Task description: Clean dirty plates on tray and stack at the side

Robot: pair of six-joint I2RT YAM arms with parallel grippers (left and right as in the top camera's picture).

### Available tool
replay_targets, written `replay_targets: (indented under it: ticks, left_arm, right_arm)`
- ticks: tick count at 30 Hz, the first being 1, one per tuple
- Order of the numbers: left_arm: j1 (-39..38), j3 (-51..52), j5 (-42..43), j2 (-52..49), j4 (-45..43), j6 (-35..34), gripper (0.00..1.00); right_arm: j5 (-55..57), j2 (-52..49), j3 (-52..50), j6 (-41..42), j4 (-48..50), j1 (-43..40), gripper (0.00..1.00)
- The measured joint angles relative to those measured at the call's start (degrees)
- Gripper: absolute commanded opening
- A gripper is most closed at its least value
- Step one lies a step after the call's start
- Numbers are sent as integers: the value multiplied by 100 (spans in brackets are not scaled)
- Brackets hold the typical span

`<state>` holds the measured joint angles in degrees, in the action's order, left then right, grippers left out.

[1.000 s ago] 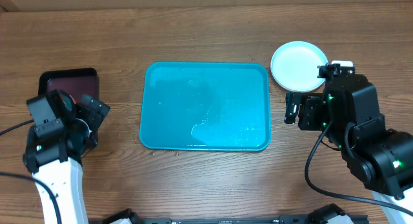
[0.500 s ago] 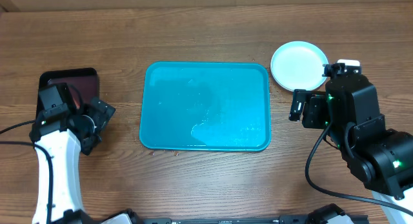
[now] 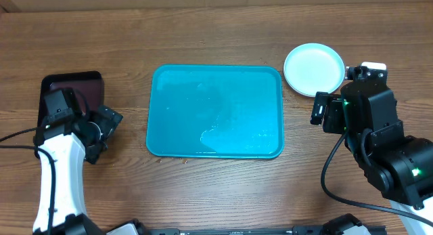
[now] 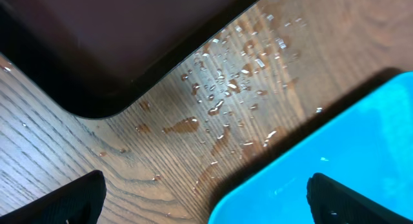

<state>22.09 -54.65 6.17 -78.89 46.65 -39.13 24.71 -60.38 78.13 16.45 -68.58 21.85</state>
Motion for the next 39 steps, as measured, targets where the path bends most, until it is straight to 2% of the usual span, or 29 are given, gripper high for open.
replay_targets:
  ticks: [11, 16, 39]
  left_arm:
    - [0, 15, -37, 2614, 0, -17, 100]
    - [0, 15, -37, 3250, 0, -20, 100]
    - [0, 15, -37, 2575, 2, -39, 100]
  right_arm:
    - [39, 0, 0, 0, 42, 0, 100]
    - [39, 0, 0, -2, 42, 0, 100]
    - [37, 0, 0, 2, 42, 0, 100]
